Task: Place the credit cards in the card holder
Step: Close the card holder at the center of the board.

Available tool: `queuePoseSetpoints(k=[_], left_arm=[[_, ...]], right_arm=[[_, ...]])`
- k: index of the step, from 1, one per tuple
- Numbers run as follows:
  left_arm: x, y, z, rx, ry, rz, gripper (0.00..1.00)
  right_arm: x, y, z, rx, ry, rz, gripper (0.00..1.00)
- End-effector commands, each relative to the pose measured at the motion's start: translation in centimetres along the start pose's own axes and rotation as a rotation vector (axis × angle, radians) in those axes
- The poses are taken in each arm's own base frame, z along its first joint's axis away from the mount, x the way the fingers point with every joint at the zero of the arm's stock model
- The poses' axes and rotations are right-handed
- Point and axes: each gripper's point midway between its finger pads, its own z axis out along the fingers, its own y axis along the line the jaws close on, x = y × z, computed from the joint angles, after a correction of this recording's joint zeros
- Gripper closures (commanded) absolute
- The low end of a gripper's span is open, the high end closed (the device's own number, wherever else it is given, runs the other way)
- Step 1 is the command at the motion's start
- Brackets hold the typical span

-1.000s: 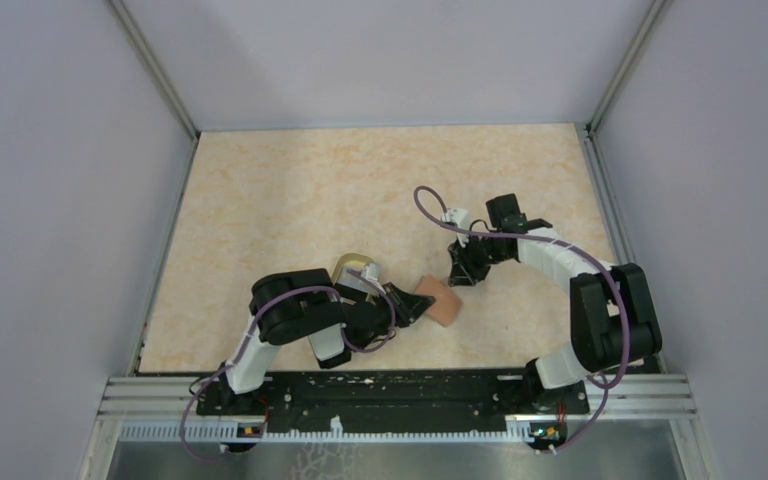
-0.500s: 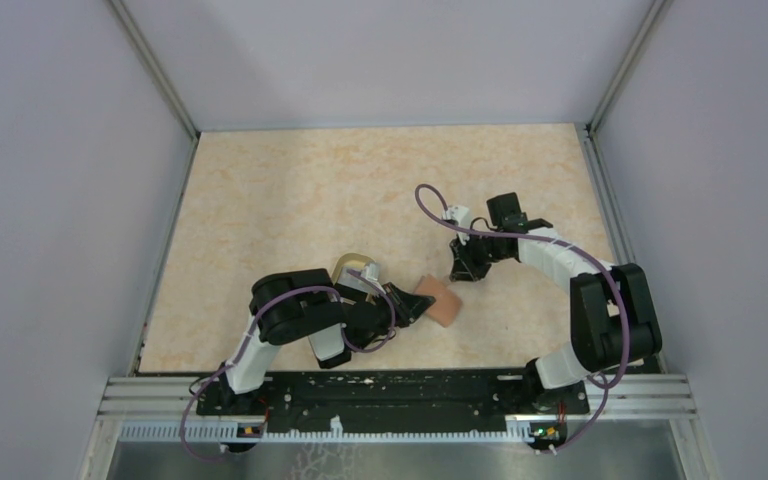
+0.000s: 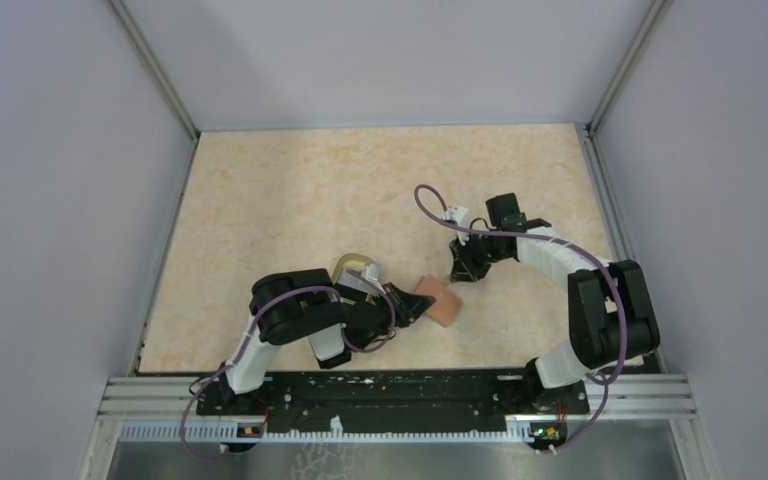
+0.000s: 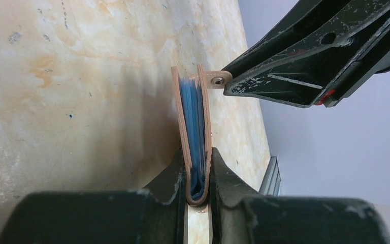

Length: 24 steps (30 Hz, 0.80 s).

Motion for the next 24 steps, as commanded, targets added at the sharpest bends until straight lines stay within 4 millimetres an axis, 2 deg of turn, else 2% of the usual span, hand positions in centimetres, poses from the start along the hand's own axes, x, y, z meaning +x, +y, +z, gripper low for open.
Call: queuePoseSetpoints(k=[1,6,11,14,20,24], left_arm=[[-0.8,-2.9,0.0,0.126,-0.038,-0.026,1.0],[-0.8,-3.0,0.0,0.127,-0.038,-0.027,1.0],[-1.0,-2.7,-0.1,0.115,-0.046,-0.026,1.0],[-1.2,-2.4,-0.2,0.098,-0.055,-0.022,1.0],[-1.3,-1.9,0.0,0.082,-0.065,-0.02,1.0],[-1.3,-1.8,0.0,0.075,-0.069,-0.018,1.0]], right_arm=[[-2.0,-0.8,-0.4,0.018,-0.05,-0.025,0.87],[-2.2,-0.8,-0.5,0.023,-0.055,-0.032,0.99],[-3.0,0.2,-1.5,-0.002,-0.071,-0.077,1.0],[-3.3,1.5,-2.4,-0.034,-0.092,-0.135,1.0],[-1.4,4.3,-1.3,-0.078,-0.001,-0.255,1.0],[-0.7,4.6,-0.9,-0.072,0.04,-0.289,1.0]])
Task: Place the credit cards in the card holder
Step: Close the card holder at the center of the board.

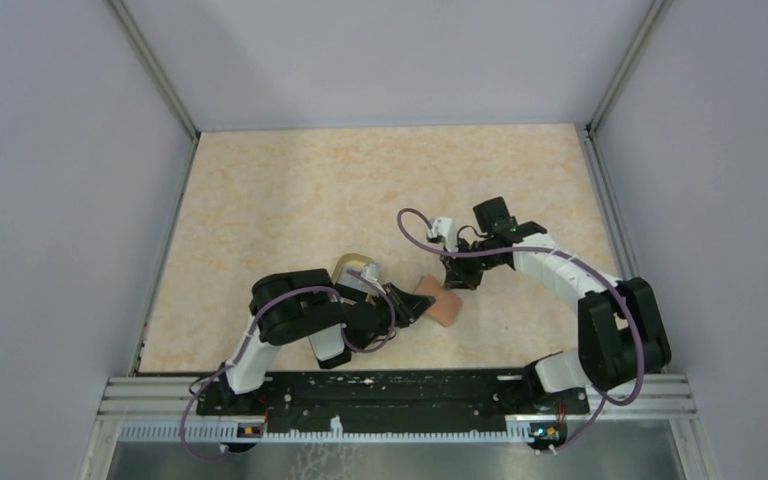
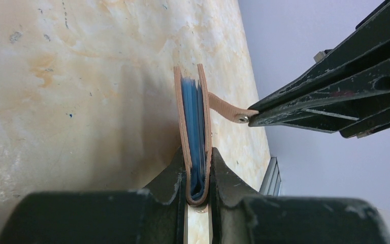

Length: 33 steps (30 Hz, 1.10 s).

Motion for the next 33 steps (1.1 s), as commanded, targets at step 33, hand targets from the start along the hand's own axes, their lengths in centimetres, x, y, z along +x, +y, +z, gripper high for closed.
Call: queuePoseSetpoints(k=[33], left_arm=[[-1.0,-2.0,0.2,0.089,-0.056,-0.029,1.0]], right_arm=[[1.2,0.9,2.5,0.024,0.089,-0.101,1.0]])
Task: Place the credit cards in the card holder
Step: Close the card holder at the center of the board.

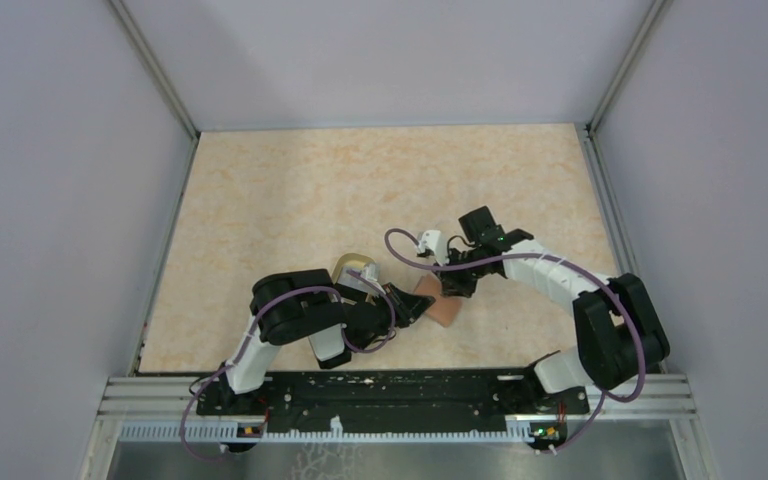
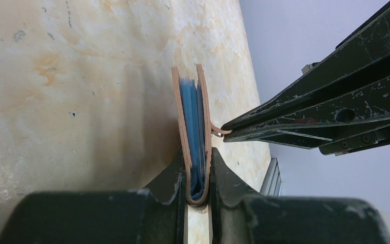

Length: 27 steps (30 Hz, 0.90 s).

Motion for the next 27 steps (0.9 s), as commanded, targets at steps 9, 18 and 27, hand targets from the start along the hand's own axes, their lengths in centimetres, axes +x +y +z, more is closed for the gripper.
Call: queuePoseSetpoints(k=[9,18,27], left_arm=[[-0.8,-2.3,0.4,0.096,-0.047,-0.026,1.0],[-0.8,-2.3,0.5,0.096,-0.047,-0.027,1.0],[-0.8,-2.3,0.4,0.097,-0.049,-0.028,1.0]], right_arm=[[-0.5,0.5,1.0,-0.018,-0.015,-0.015,1.0],[-0.5,0.9,1.2,-0.033,-0.015,-0.016,1.0],[0.4,1.1,1.8,-0.046,0.03,-0.021,1.0]])
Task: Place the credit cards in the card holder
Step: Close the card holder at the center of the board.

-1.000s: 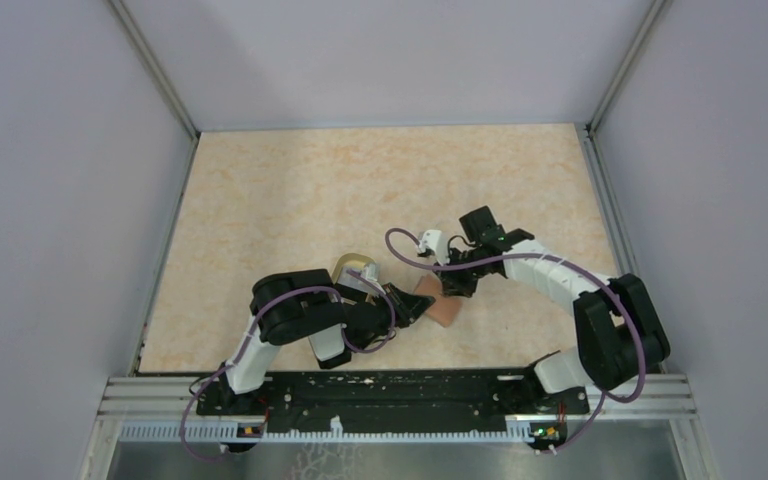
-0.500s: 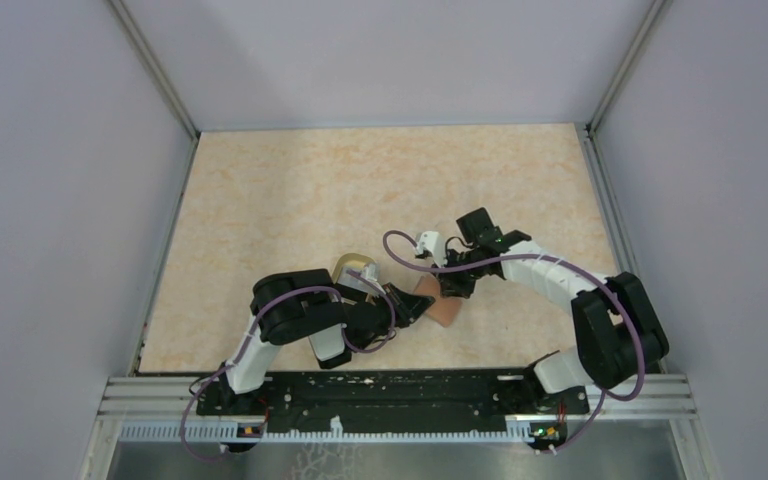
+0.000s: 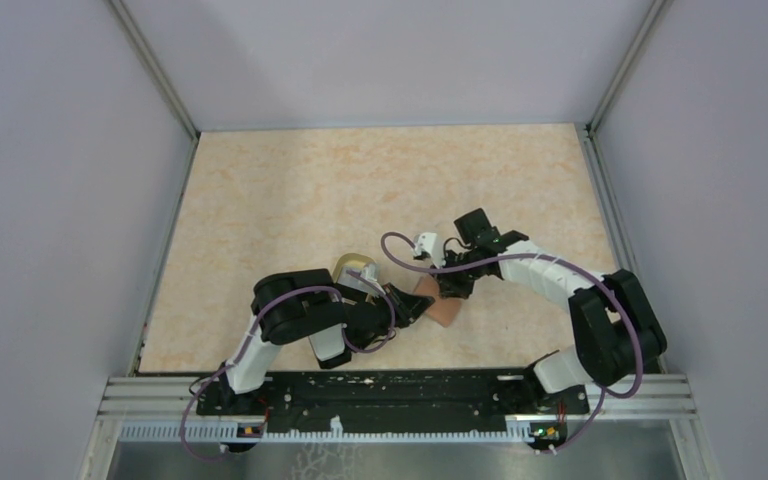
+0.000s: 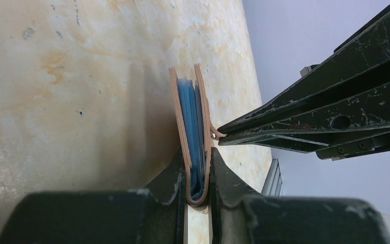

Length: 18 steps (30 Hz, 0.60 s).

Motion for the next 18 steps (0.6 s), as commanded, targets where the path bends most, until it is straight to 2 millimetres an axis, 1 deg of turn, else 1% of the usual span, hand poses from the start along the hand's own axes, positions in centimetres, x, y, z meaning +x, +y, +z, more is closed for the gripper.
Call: queuePoseSetpoints(k=[1,11,18], left_arm=[[-0.9,-2.4,0.3,0.101,-0.049,-0.022,1.0],[-0.6,-2.5,0.5,0.108,-0.04,-0.018,1.0],[-0.5,-2.9,0.7,0.117,-0.033,-0.003,1.0]], right_arm=[[0.5,1.1,1.1,-0.048,0.028,-0.011,1.0],[0.9,0.7,1.7,-0.028,0.056,-0.007,1.0],[1.4,1.3,2.5,-0.053,0.094,-0.015,1.0]])
